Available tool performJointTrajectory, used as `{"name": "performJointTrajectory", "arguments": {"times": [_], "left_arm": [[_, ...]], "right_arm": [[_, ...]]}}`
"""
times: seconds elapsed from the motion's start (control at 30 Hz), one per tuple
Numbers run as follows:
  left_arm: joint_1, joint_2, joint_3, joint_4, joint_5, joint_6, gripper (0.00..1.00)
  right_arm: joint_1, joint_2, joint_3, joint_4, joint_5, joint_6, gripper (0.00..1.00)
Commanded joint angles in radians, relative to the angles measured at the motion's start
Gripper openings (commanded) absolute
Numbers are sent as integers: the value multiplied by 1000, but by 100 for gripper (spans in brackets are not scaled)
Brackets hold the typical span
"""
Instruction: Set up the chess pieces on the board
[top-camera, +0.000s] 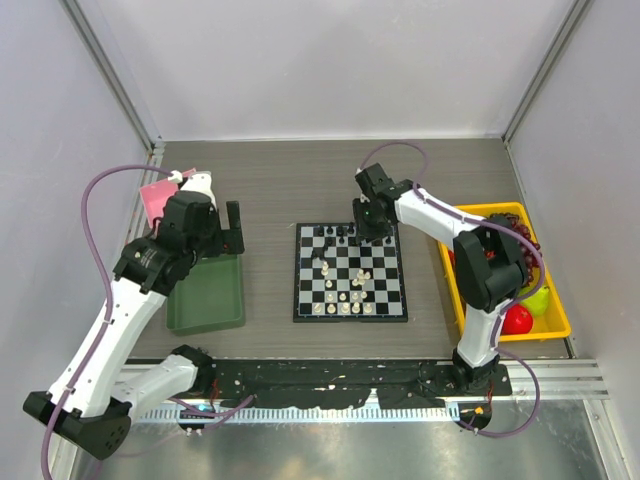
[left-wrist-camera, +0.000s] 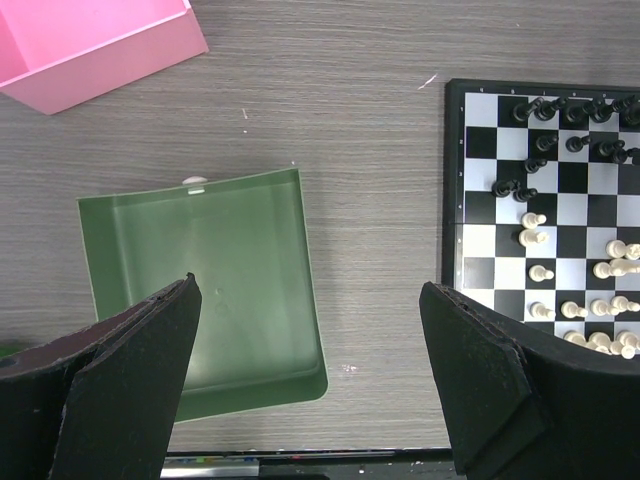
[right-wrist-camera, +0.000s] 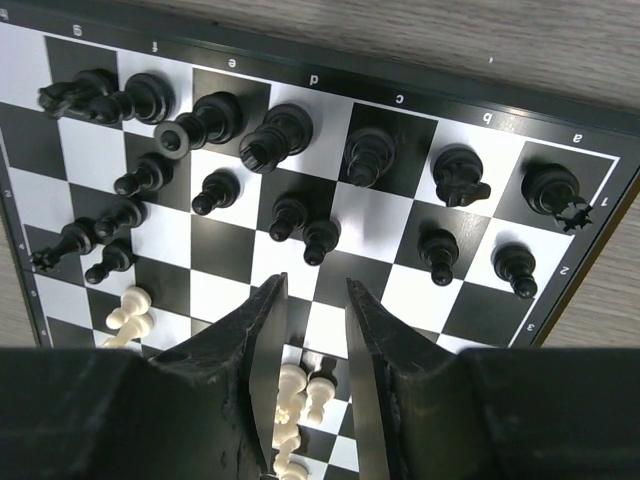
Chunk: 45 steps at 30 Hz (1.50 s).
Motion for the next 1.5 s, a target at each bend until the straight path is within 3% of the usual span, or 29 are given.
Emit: {"name": "performJointTrajectory", "arguments": {"times": [0.0,0.4,0.6,0.87,1.17,1.47], "left_arm": [[7,-19,-9,21,-18,-5,99],[8,-13,-1,18,-19,-1,99],[8,-7,7,20,-16,2,99],[8,-4,13,21,-13,3,99],[8,5,17,20,-5,6,99],[8,1,19,21,-10,8,99]], "right_arm": [[-2,16,46,23,-9,15,36],[-2,45,55,24,-9,4,30],[-2,46,59,24,-3,2,20],[-8,33,56,8,66,-7,17],[-8,36,56,-2,72,-10,18],[-8,-9,57,-3,43,-7,34]]}}
